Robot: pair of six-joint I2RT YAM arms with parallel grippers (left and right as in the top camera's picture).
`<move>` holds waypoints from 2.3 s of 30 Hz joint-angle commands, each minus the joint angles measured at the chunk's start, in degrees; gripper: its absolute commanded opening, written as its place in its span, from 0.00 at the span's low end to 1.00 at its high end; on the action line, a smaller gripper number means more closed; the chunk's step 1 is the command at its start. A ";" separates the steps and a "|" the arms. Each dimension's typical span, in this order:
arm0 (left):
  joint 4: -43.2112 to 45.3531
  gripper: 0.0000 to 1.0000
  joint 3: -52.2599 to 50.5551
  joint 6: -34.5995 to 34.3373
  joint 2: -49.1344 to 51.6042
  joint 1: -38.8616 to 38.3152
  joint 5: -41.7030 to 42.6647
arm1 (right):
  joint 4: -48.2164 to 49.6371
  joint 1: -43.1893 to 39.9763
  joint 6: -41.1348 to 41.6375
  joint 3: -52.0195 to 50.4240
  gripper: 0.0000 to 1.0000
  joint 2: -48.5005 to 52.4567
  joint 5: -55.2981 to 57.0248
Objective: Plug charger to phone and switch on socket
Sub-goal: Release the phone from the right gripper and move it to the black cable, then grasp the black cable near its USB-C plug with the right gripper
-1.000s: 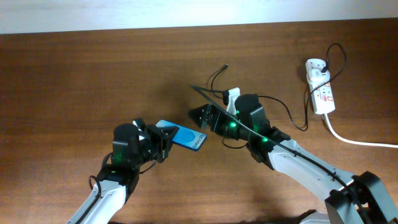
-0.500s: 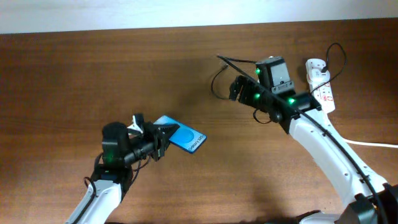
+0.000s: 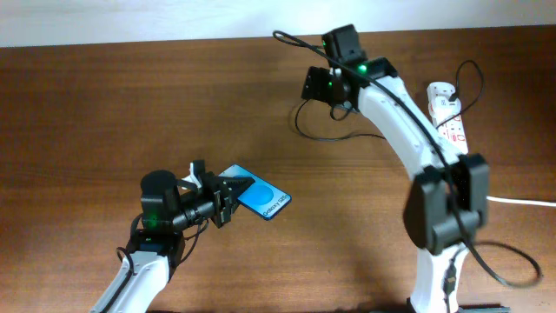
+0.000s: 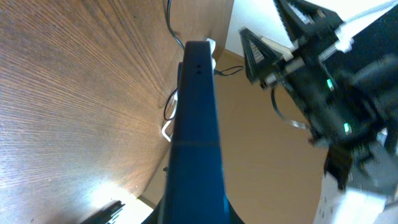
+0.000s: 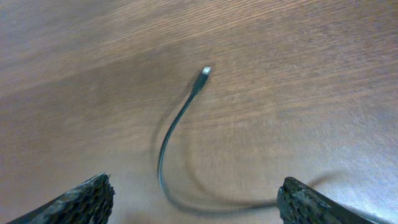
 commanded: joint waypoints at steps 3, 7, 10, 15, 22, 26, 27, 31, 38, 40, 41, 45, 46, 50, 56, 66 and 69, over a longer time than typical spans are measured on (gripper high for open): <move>0.50 0.00 0.48 -0.07 -0.61 0.17 1.07 | 7.74 2.80 3.39 4.68 0.84 12.07 3.10; 0.48 0.00 0.48 -0.09 -0.61 0.17 1.11 | 12.96 6.45 4.74 4.68 0.77 14.82 13.40; 0.48 0.00 0.48 -0.09 -0.61 0.17 0.94 | 14.40 7.63 5.77 4.68 0.71 16.76 18.82; 0.48 0.00 0.48 -0.09 -0.61 0.17 1.09 | 14.32 7.48 5.20 4.66 0.36 18.69 18.84; 0.46 0.00 0.48 -0.09 -0.61 0.13 0.90 | -19.30 7.48 5.14 5.57 0.04 13.27 17.14; 0.28 0.00 0.48 -0.09 -0.61 0.13 0.92 | -37.03 7.52 5.38 5.55 0.04 12.61 14.60; 0.28 0.00 0.48 -0.07 -0.61 0.13 0.92 | -38.45 7.52 5.35 5.55 0.04 12.33 13.31; 0.28 0.00 0.48 1.44 -0.61 0.13 0.92 | -41.68 7.56 4.74 5.55 0.04 3.74 10.73; 0.31 0.00 0.48 2.75 -0.61 0.13 0.90 | -42.14 7.52 1.62 3.30 0.04 -11.28 11.30; 0.28 0.00 0.48 2.75 -0.61 0.13 0.85 | -41.86 7.58 1.62 -1.70 0.04 -14.21 11.34; 0.31 0.00 0.48 2.75 -0.61 0.13 0.90 | -40.96 7.56 1.64 -4.79 0.04 -15.10 11.34; 0.28 0.00 0.48 2.75 -0.61 0.13 0.39 | -25.24 7.56 1.84 -22.64 0.04 -18.78 6.97; 0.31 0.00 0.48 2.75 -0.61 0.13 0.02 | -19.45 7.56 1.81 -26.25 0.04 -18.73 6.80; 0.26 0.00 0.48 2.78 -0.61 0.13 -0.09 | -5.84 7.56 1.88 -38.53 0.04 -18.58 6.14; 0.22 0.00 0.48 2.75 -0.61 0.13 -1.68 | -2.54 7.45 1.70 -39.19 0.60 -18.60 6.43; -1.03 0.00 0.48 2.99 -0.61 0.13 -1.92 | -1.86 8.35 5.57 -37.11 0.76 -17.55 -0.55; -1.01 0.00 0.48 3.85 -0.61 0.61 -1.40 | -1.75 11.13 1.11 -37.31 0.76 -16.00 -1.07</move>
